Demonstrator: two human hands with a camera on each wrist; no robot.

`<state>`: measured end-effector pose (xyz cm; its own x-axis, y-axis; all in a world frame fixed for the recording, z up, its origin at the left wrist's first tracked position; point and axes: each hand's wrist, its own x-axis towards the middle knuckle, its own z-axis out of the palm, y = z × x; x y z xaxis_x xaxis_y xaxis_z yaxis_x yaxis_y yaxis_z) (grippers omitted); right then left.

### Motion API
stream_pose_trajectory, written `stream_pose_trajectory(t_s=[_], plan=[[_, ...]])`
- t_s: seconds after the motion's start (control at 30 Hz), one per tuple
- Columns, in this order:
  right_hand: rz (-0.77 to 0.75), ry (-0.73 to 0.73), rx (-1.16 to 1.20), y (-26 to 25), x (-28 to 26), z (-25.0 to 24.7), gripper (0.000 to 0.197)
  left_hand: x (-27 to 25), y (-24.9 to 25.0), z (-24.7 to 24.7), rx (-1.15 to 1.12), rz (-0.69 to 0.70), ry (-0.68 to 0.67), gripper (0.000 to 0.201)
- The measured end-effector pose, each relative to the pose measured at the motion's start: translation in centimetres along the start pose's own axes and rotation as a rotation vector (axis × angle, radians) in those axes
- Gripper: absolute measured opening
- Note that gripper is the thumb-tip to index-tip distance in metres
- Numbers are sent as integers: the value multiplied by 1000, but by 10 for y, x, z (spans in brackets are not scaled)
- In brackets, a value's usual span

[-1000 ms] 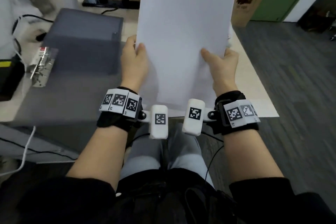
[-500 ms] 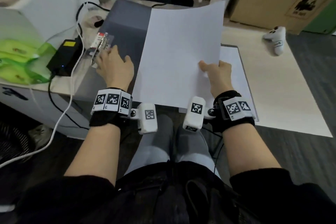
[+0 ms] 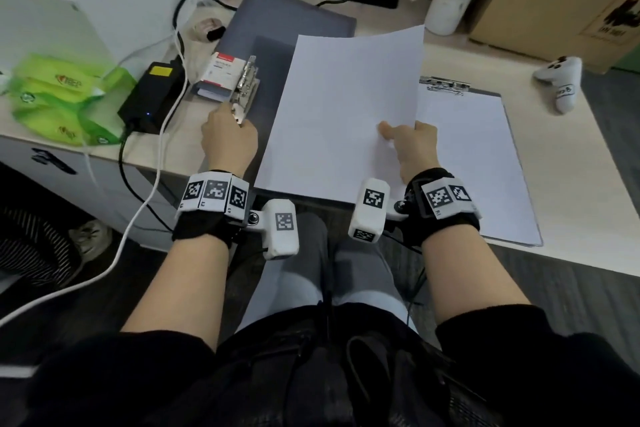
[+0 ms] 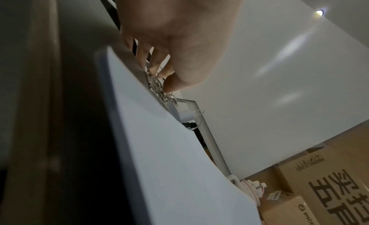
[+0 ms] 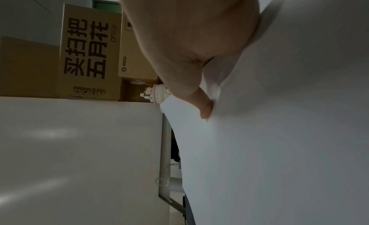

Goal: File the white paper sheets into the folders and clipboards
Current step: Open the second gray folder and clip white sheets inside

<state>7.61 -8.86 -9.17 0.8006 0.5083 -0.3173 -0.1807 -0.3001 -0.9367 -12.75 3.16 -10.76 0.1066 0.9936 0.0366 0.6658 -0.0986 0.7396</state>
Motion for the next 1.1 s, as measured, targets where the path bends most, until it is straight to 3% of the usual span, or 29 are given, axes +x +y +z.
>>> stream_pose_trajectory(t_s=[0.17, 0.33, 0.63, 0.83, 1.1], plan=[[16, 12, -15, 4, 6, 4, 19, -1, 4, 6, -186, 1, -77, 24], [16, 26, -51, 7, 11, 7, 28, 0, 1, 15, -395, -61, -145, 39], [-81, 84, -191, 8, 16, 18, 12, 3, -11, 15, -535, -49, -199, 37], [-133, 132, -325, 9, 17, 24, 41, 2, -16, 14, -596, -30, -234, 42], [-126, 117, -369, 10, 17, 25, 49, 1, -16, 15, -589, -18, -224, 42]])
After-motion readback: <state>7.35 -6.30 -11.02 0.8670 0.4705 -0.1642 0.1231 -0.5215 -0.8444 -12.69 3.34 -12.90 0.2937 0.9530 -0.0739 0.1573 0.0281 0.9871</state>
